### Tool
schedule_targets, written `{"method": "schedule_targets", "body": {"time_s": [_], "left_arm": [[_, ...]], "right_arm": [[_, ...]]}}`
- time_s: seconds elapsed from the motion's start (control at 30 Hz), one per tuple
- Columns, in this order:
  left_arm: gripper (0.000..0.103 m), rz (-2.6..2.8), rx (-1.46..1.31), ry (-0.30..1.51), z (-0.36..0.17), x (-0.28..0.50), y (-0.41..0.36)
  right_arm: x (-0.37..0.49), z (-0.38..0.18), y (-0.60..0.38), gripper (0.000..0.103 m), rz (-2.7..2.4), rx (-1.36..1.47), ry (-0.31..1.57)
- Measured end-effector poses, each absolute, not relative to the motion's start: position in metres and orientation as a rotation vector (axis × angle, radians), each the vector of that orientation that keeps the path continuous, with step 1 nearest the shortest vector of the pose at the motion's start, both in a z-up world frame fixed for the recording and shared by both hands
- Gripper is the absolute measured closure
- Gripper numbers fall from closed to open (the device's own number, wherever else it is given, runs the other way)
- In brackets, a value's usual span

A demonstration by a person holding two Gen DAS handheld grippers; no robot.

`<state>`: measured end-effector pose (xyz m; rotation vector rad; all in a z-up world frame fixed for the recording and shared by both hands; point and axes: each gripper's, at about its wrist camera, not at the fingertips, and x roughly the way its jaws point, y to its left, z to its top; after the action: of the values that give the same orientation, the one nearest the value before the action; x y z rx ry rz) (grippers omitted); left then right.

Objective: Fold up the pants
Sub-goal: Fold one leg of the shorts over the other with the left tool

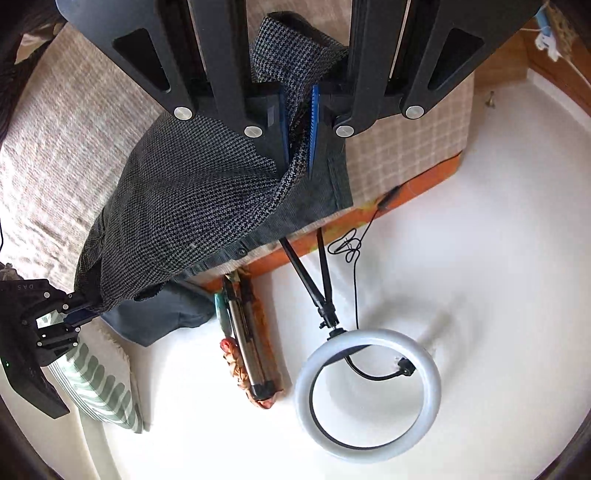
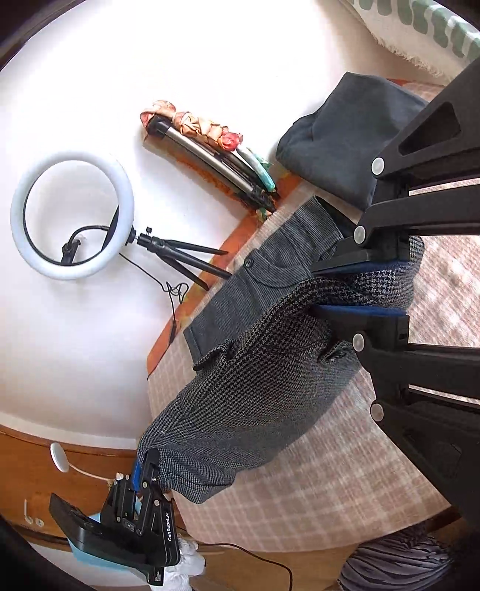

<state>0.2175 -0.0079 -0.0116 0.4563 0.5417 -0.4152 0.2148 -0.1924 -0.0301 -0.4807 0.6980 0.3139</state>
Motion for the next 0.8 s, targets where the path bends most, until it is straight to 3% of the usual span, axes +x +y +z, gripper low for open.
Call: {"method": "schedule_targets", "body": {"time_s": [0.37,0.8], "left_arm": [[0.096,-0.386,0.551,0.578,-0.023,0.338,-0.036],[0.092,-0.385,0.568,0.722,-0.089,0.435,-0.053]], "right_arm": [[0.338,-0.038,-0.230,0.091,0.221,-0.354,0.785],[0.443,-0.109,-0.253,0.092,0.156,-0.316,0.943]]}}
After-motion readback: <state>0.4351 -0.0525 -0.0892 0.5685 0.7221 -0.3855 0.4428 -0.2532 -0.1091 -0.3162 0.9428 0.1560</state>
